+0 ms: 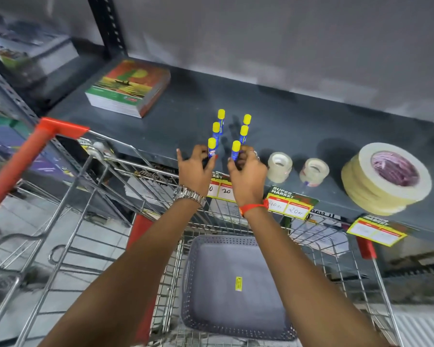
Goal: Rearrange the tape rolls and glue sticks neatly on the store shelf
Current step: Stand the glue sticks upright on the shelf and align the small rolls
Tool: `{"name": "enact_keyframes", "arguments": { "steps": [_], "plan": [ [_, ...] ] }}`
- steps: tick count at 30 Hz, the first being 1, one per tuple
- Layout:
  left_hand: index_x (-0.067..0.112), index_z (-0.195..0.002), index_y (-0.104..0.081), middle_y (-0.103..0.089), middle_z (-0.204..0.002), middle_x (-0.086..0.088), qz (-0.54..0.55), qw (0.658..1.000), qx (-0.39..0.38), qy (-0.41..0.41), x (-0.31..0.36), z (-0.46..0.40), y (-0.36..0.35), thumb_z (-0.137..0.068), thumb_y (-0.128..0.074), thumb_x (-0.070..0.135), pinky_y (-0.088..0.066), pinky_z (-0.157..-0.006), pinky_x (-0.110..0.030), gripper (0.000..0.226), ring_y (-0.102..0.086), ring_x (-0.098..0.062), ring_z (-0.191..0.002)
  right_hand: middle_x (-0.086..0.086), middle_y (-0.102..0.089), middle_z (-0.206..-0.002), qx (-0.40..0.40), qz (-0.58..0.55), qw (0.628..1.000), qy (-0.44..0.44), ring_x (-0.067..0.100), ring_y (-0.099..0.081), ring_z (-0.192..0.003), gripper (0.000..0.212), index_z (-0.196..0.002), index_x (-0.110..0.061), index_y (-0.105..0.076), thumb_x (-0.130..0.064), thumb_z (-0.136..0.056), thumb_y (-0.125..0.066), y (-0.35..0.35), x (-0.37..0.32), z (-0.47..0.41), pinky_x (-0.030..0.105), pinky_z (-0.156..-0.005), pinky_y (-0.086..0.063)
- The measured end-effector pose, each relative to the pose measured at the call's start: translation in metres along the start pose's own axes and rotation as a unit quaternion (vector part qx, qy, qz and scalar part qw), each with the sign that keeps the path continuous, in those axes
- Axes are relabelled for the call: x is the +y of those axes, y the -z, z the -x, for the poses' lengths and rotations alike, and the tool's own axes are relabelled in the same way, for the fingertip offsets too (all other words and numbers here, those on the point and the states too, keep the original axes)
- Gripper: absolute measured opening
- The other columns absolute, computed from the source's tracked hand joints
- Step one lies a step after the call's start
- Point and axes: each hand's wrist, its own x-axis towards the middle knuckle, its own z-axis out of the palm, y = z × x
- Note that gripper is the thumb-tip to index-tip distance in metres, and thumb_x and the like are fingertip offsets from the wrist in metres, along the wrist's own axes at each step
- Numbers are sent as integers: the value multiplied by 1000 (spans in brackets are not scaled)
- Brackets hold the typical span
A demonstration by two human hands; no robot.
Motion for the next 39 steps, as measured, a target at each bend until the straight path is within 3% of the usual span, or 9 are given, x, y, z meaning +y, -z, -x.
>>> {"name": "enact_keyframes", "arguments": {
  "steps": [15, 19, 22, 24, 26, 29, 32, 35, 39],
  "plan": [
    [5, -115, -52, -72, -104, -9, 6, 1000, -18, 7, 4, 2, 2, -87, -60, 20, -2, -118, -43, 33, -65, -27, -101, 16, -71, -97, -24, 11, 1000, -16, 31, -66, -89, 29, -111, -7, -58, -9, -82, -64, 1, -2, 1, 48, -82, -54],
    [3, -129, -43, -52, -134, -12, 47, 999, -5, -1, 13, 12, 7, -82, -61, 25, -12, -117, -51, 55, -49, -28, -125, 12, -68, -109, 3, -14, 1000, 11, 27, -63, -100, 40, -121, -10, -54, -8, -82, -63, 15, -6, 15, 44, -88, -53],
    [1, -132, -38, -33, -146, -21, 95, 991, 76, -57, 23, 30, 6, -84, -54, 24, -23, -112, -57, 55, -29, -27, -136, 12, -67, -110, 78, -71, 994, 27, 21, -63, -101, 32, -117, -8, -58, -11, -85, -58, 35, -7, 37, 33, -90, -52],
    [0, -130, -39, -31, -146, -21, 135, 982, 86, -105, 36, 51, -1, -86, -48, 15, -24, -116, -42, 47, -24, -22, -137, 14, -68, -104, 147, -87, 985, 37, 18, -63, -95, 29, -110, -6, -62, -13, -84, -51, 49, -2, 51, 22, -86, -49],
    [0, -129, -42, -35, -144, -16, 184, 975, 24, -125, 52, 71, -11, -87, -47, 4, -22, -115, -19, 43, -27, -17, -136, 15, -67, -106, 187, -90, 978, 20, 23, -63, -97, 31, -109, -5, -62, -10, -82, -48, 60, 8, 54, 24, -88, -48],
    [6, -135, -38, -37, -146, -8, 251, 962, -92, -53, 79, 87, -33, -89, -44, 15, -24, -112, -17, 47, -31, -8, -134, 4, -62, -112, 187, -78, 979, -25, 26, -60, -107, 33, -113, -8, -59, -11, -83, -48, 73, 20, 47, 41, -97, -48],
    [9, -141, -27, -28, -151, -5, 271, 951, -144, 46, 103, 80, -45, -95, -43, 22, -17, -112, -18, 51, -23, -2, -133, 11, -61, -123, 153, -69, 982, -82, 19, -55, -114, 44, -125, -7, -53, -22, -85, -42, 80, 24, 39, 35, -102, -43],
    [10, -145, -18, -19, -155, -5, 248, 947, -182, 94, 114, 67, -51, -100, -33, 24, -12, -112, -18, 49, -18, -12, -142, 18, -57, -131, 119, -57, 985, -109, 29, -54, -120, 57, -135, -7, -42, -34, -85, -33, 79, 27, 34, 43, -102, -44],
    [11, -144, -24, -25, -153, -5, 268, 930, -198, 157, 113, 47, -61, -99, -26, 36, -14, -119, -31, 51, -22, -17, -142, 27, -65, -106, 76, -2, 990, -117, 30, -62, -89, 49, -136, -7, -38, 0, -88, -44, 76, 36, 26, 29, -74, -44]
  ]
}}
